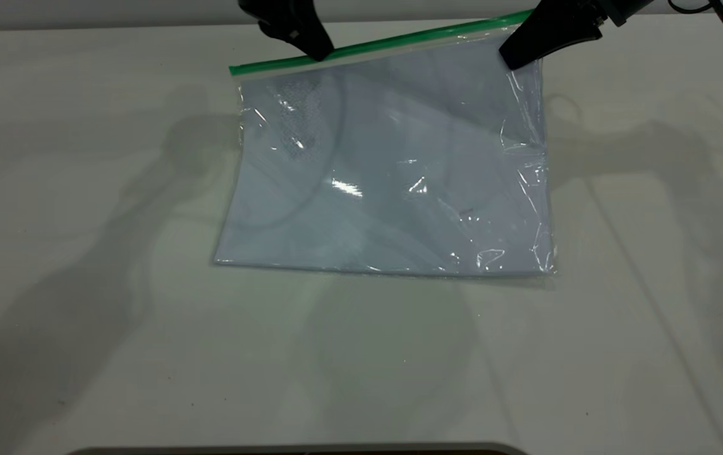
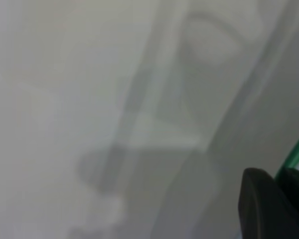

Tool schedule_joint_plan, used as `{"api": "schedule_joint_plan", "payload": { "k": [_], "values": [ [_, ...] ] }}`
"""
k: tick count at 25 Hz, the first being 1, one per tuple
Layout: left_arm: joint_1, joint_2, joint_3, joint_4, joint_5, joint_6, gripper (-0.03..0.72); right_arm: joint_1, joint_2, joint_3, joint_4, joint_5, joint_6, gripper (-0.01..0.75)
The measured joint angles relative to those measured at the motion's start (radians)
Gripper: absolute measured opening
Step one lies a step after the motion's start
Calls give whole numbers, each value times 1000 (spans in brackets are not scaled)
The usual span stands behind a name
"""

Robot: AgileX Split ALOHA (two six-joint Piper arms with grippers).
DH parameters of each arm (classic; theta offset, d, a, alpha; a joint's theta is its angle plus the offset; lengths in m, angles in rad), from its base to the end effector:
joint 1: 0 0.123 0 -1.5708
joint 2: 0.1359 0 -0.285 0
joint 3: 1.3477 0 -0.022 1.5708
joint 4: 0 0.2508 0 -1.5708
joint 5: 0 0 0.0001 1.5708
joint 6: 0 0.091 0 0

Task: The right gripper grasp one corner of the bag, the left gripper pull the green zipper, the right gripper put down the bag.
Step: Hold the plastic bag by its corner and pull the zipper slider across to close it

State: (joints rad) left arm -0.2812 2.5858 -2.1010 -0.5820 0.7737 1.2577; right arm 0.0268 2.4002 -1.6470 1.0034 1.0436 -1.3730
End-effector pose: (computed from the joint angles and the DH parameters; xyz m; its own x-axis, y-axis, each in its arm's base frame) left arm 0.5085 -0.1833 0.0881 -0.2667 0.7782 -0.5685 0.9126 0.3936 0.1106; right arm 0.4530 0.0785 0.0861 -0.6651 -0.4616 -0.5870 -0.7414 0.5019 0.4454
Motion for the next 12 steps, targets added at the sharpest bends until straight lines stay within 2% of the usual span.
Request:
{"api": "schedule_joint_plan", "payload": {
  "k": [12],
  "values": [
    [72, 0, 0, 33, 36, -1, 76, 0, 0, 0, 4, 0, 0, 34]
  ]
}}
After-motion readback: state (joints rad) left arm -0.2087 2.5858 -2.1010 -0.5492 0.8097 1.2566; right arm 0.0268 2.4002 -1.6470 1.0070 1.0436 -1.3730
